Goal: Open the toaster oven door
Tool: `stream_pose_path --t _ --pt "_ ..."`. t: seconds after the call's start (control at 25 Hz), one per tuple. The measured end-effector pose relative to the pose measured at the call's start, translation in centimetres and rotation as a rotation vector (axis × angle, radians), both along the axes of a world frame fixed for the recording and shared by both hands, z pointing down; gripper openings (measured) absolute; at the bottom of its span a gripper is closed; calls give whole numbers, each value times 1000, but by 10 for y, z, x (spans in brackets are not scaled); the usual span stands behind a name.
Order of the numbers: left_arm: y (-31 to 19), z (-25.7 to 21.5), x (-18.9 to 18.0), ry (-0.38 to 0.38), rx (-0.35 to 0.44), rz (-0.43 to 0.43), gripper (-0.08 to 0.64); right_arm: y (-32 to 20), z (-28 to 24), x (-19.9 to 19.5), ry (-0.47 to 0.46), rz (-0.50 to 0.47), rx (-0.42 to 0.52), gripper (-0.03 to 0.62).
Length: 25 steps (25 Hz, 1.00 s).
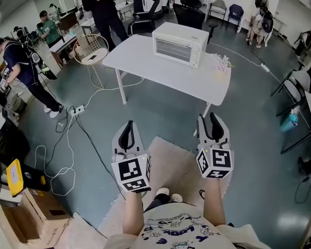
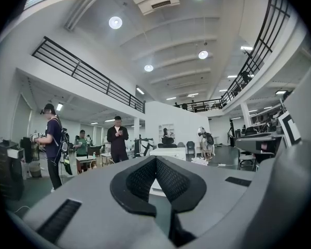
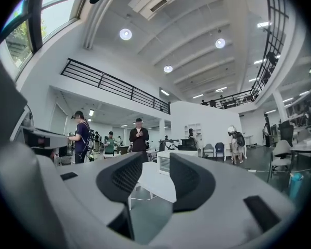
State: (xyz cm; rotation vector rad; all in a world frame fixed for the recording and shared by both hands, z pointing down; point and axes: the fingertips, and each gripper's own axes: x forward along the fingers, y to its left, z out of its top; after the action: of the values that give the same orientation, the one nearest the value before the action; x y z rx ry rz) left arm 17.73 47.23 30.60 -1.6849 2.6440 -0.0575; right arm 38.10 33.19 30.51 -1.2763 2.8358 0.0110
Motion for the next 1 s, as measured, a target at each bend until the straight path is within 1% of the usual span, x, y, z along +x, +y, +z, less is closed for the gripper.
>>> stream_pose_path --t 0.12,0.16,0.2,0.52,0.72,1.0 --pt "-10 2 -11 3 1 7 5 -9 1 -9 -1 18 -1 171" --pt "-13 3 -15 3 0 11 5 -12 2 -13 -1 21 -3 229" --pt "-15 5 -19 3 0 16 5 -15 2 -17 -1 23 -4 241" --pt "-37 16 -53 9 -6 43 5 -26 11 -45 -1 48 -8 239" --pt "-46 21 -66 21 -16 51 5 -35 16 -57 22 51 -23 239" --pt "-79 29 -87 18 -26 43 5 -70 28 -83 32 37 -37 239"
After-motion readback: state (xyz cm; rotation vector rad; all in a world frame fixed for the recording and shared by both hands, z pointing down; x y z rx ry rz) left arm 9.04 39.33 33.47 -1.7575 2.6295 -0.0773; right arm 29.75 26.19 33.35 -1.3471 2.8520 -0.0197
